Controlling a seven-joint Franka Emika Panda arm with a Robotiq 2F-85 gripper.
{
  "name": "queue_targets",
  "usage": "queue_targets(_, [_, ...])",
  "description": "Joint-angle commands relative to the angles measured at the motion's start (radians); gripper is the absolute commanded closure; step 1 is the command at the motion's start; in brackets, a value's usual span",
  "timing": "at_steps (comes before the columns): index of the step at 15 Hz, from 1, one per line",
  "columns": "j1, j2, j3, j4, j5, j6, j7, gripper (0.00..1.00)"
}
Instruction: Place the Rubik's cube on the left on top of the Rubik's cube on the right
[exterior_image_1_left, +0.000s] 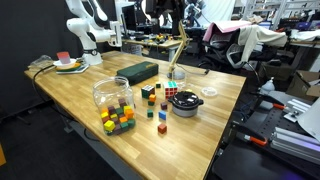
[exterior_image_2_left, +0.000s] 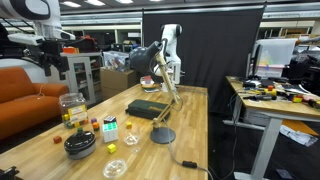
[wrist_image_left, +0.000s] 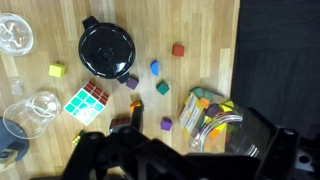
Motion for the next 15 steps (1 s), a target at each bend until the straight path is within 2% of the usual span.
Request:
queue_targets(1, [-0.011, 0.017, 0.010, 0.010, -0.004, 0.006, 0.006, 0.00])
queue_targets(6, [-0.011, 0.020, 0.012, 0.019, -0.005, 0.007, 0.011, 0.00])
queue_targets(8, [-0.020, 0.079, 0.016, 0.044, -0.023, 0.054, 0.073, 0.00])
queue_targets(12, [-0.042, 0.246, -0.001, 0.129, -0.142, 0.199, 0.349, 0.00])
queue_targets(15, [-0.013, 0.352, -0.062, 0.215, -0.286, 0.218, 0.586, 0.00])
